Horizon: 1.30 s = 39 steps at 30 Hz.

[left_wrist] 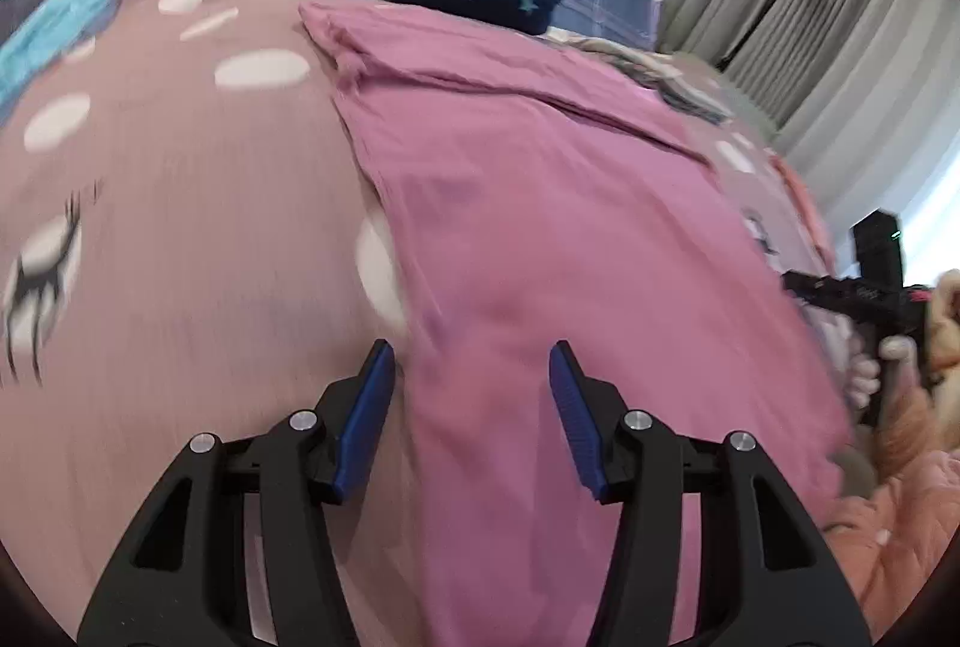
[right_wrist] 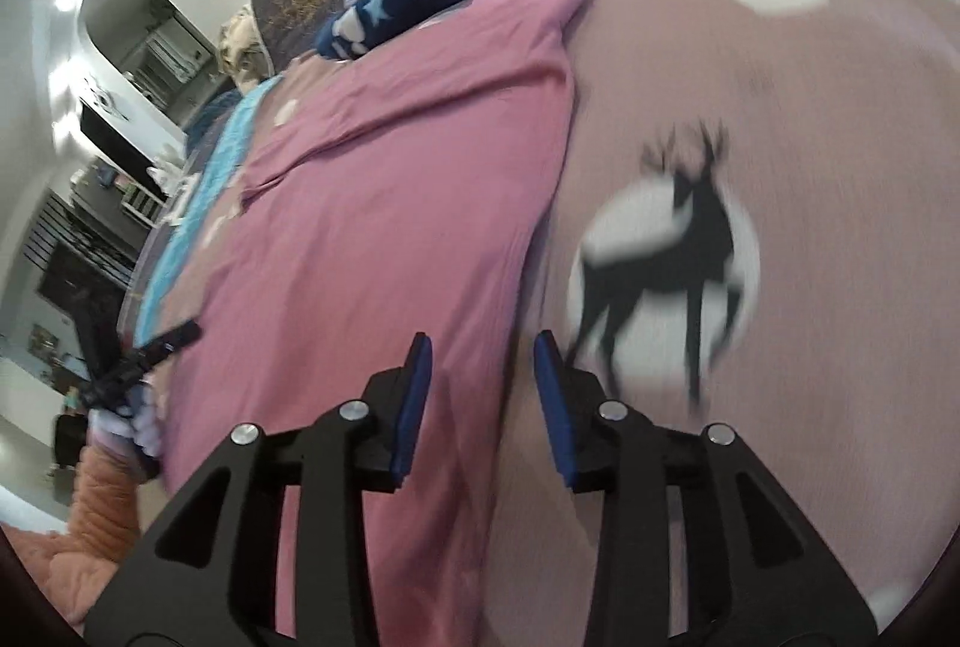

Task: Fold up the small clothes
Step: 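Lift the hem with both grippers and fold it toward the collar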

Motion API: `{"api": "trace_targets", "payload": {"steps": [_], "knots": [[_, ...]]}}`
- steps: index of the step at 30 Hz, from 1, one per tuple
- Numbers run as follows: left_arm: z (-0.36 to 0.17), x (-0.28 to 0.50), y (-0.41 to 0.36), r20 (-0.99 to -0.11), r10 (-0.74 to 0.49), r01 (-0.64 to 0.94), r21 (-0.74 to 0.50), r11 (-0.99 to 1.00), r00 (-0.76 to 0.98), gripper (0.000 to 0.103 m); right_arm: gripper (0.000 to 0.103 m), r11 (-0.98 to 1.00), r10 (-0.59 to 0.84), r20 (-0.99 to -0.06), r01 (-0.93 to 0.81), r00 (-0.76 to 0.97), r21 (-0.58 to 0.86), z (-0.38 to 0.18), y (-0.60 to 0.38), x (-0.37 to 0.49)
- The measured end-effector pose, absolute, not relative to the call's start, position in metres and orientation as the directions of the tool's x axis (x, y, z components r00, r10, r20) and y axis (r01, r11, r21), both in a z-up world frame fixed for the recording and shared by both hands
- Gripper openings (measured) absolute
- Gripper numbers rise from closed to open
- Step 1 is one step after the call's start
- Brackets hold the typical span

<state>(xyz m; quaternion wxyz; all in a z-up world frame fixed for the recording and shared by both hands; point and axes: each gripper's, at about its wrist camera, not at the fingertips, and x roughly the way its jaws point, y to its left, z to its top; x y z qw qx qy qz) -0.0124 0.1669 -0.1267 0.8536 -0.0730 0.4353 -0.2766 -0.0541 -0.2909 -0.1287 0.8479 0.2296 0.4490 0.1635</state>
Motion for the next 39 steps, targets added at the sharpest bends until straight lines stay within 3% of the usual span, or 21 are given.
{"api": "trace_targets", "payload": {"steps": [7,17,20,21,22,25,29,31,34,39], "knots": [[-0.135,-0.063,0.183,-0.641,-0.606,0.406,-0.453,0.794,0.47,0.052,0.036,0.813,0.524,-0.659,-0.085,0.54,0.576,-0.133,-0.288,-0.121],[-0.138,-0.112,0.191,-0.617,-0.635,0.415,-0.482,0.772,0.464,0.051,0.036,0.75,0.599,-0.603,-0.107,0.527,0.652,-0.145,-0.288,-0.189],[-0.139,-0.112,0.194,-0.616,-0.624,0.387,-0.49,0.782,0.48,0.034,0.034,0.714,0.627,-0.573,-0.096,0.527,0.693,-0.149,-0.289,-0.184],[-0.139,-0.113,0.196,-0.613,-0.618,0.37,-0.495,0.786,0.492,0.006,0.026,0.7,0.641,-0.563,-0.097,0.522,0.708,-0.149,-0.289,-0.182],[-0.139,-0.115,0.2,-0.596,-0.617,0.352,-0.509,0.786,0.514,0.003,0.004,0.687,0.654,-0.553,-0.1,0.515,0.719,-0.148,-0.289,-0.181],[-0.13,-0.121,0.203,-0.553,-0.604,0.342,-0.508,0.79,0.573,0.002,0.003,0.636,0.677,-0.49,-0.1,0.549,0.765,-0.139,-0.295,-0.182],[-0.085,-0.128,0.211,-0.365,-0.672,0.396,-0.593,0.701,0.645,0.001,0.003,0.502,0.712,-0.307,-0.153,0.631,0.851,-0.105,-0.322,-0.175],[-0.051,-0.14,0.204,-0.278,-0.696,0.473,-0.565,0.676,0.662,0.001,0.003,0.476,0.716,-0.238,-0.21,0.657,0.854,-0.08,-0.329,-0.175],[-0.017,-0.162,0.191,-0.215,-0.703,0.542,-0.501,0.675,0.678,0.001,0.003,0.509,0.692,-0.173,-0.303,0.701,0.806,-0.033,-0.334,-0.187],[0.009,-0.198,0.193,-0.103,-0.72,0.58,-0.521,0.627,0.686,0.002,0.003,0.518,0.666,-0.077,-0.385,0.742,0.764,0.007,-0.347,-0.233]]}}
